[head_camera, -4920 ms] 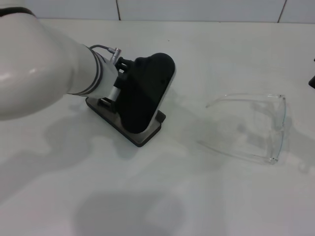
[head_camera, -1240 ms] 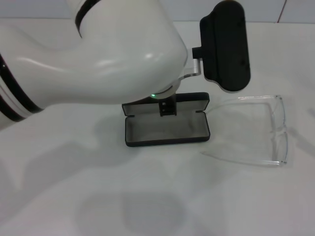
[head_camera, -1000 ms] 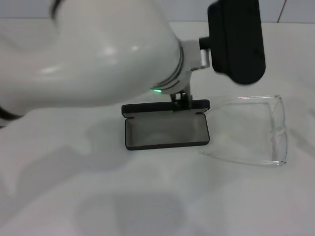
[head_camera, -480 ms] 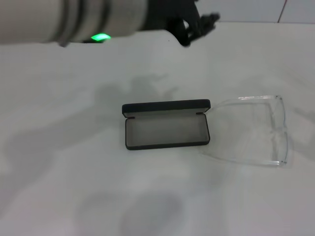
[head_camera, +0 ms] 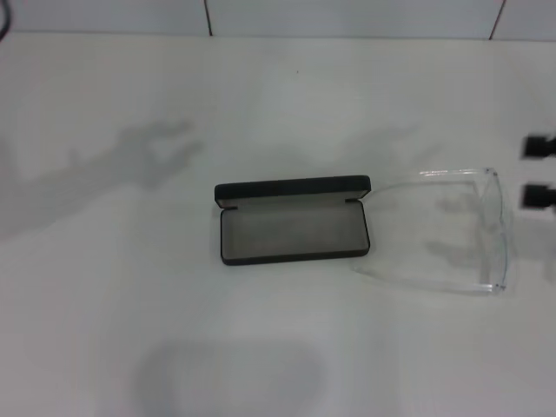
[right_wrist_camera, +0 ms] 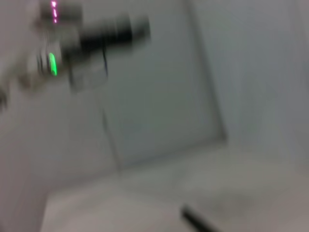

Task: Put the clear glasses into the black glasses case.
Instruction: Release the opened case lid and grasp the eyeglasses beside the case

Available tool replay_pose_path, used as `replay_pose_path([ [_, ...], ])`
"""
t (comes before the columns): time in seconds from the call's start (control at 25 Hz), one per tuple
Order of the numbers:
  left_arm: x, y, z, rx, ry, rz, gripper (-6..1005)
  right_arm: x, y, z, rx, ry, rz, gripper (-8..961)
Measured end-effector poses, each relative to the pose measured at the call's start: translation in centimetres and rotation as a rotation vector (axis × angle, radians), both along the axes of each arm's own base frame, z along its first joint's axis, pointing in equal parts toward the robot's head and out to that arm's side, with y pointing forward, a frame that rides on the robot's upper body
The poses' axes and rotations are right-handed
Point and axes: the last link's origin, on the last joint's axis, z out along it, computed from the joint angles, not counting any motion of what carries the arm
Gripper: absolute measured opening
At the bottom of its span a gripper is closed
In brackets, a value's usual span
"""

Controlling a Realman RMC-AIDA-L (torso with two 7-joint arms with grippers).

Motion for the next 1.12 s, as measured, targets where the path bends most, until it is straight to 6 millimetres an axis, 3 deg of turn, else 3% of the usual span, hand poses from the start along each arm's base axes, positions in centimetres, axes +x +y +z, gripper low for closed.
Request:
replay_pose_path([
  [0.2,-4.1,-0.6,-1.3,-0.089,-0.068,-0.005,402,-3.0,3.5,0.5,-0.049,-0.331,0.019,734],
  [0.28,-5.9,-1.2,-2.7,-0.135,-0.083,-0.012,399,-4.9,4.6,1.0,-0.038,-0.511,0.027,734],
  [0.48,-7.8,-1.7,-4.1,-0.145,-0.119,0.012,399,-7.2,5.6,0.7,-0.052,-0.722,0.016,734],
  [0.6,-8.8,-1.9,-4.7,-0.136,-0.144,0.030,399,-8.8,6.0,-0.3,-0.072,-0.795,-0.039,734],
  [0.76,-9.7,-2.1,-5.5,-0.126,-0.175,0.053,399,-10.7,7.1,-1.7,-0.085,-0.865,-0.309,733],
  [1.12,-10.5,-2.2,-5.9,-0.081,-0.192,0.050,399,-13.0,6.6,-4.4,-0.183,-0.890,-0.516,732],
])
